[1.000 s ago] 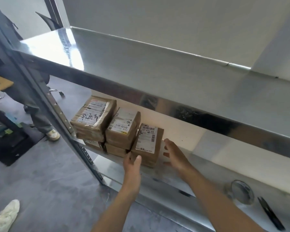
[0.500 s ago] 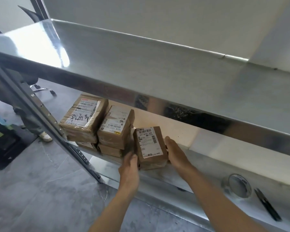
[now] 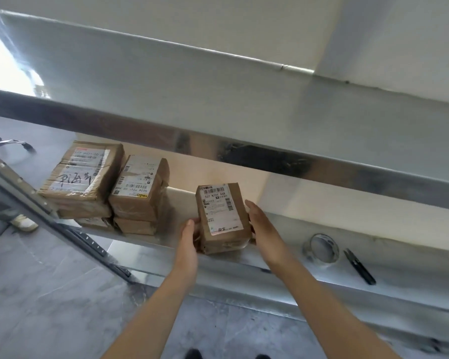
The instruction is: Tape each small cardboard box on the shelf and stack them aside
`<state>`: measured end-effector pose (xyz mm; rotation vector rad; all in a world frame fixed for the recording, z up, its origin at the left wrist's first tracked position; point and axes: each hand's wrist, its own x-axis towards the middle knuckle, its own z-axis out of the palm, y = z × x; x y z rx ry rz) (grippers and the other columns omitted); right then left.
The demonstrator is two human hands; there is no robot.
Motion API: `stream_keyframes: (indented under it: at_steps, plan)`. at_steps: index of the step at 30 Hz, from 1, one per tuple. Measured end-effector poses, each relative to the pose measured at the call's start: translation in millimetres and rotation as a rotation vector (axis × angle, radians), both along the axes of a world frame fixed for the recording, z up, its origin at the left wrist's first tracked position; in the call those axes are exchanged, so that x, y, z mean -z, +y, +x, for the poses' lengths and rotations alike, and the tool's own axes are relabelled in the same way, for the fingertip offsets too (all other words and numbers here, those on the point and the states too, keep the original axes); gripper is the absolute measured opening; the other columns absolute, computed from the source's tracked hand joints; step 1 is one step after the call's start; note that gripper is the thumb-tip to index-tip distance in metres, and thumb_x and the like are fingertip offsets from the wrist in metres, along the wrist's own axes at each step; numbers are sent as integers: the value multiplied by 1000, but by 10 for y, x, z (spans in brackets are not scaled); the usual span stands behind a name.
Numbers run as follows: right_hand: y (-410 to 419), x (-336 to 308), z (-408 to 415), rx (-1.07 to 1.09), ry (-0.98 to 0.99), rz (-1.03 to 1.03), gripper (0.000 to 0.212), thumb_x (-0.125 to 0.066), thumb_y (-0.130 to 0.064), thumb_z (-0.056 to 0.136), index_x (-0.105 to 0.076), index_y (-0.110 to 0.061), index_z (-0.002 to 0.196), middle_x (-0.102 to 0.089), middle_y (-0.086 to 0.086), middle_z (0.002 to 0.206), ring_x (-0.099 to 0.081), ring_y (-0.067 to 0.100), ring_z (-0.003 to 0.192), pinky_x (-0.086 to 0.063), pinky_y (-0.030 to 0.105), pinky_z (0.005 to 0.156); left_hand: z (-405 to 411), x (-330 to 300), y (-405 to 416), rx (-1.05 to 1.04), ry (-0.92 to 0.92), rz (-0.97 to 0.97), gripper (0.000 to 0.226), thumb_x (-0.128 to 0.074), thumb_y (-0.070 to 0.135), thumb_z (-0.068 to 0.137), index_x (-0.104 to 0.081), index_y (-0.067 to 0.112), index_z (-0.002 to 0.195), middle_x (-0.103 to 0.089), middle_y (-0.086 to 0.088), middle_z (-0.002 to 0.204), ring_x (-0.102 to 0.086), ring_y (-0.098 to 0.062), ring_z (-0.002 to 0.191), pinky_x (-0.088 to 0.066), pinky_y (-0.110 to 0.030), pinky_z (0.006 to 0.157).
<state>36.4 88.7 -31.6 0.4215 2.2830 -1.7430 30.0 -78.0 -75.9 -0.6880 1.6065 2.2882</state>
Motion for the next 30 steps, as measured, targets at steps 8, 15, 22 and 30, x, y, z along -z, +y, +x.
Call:
stream_keyframes:
  at_steps: [8,15,22,30]
  plan:
    - [575,-190,383,125,74,-81,48,-30,-75,90,-61,-56,121,-63,-18,130,-61,9,119,-51,34,104,156,-334,514,61,79,149,38,-36,40,107,-58,17,127,-73,-8,115,-66,-27,111,-52,-51,97]
    - [1002,-227,481,212,115,-118,43,-33,-58,99,-59,-32,121,-63,-8,128,-58,-9,106,-43,3,85,345,-423,941,131,118,88,44,-27,45,107,-61,27,128,-74,1,118,-64,-24,119,-46,-51,107]
    - [1197,-66,533,106,18,-196,66,-24,-75,92,-64,-37,128,-69,-14,125,-62,8,120,-45,44,111,421,-472,1125,287,218,-119,47,-26,53,99,-56,41,134,-70,10,126,-65,-13,117,-48,-38,102]
    - [1219,-87,574,54,97,-204,49,-23,-75,94,-30,-65,141,-39,-39,144,-38,-10,133,-30,25,115,413,-476,1137,276,216,-85,57,-33,58,91,-60,35,136,-65,1,132,-62,-18,120,-54,-41,99]
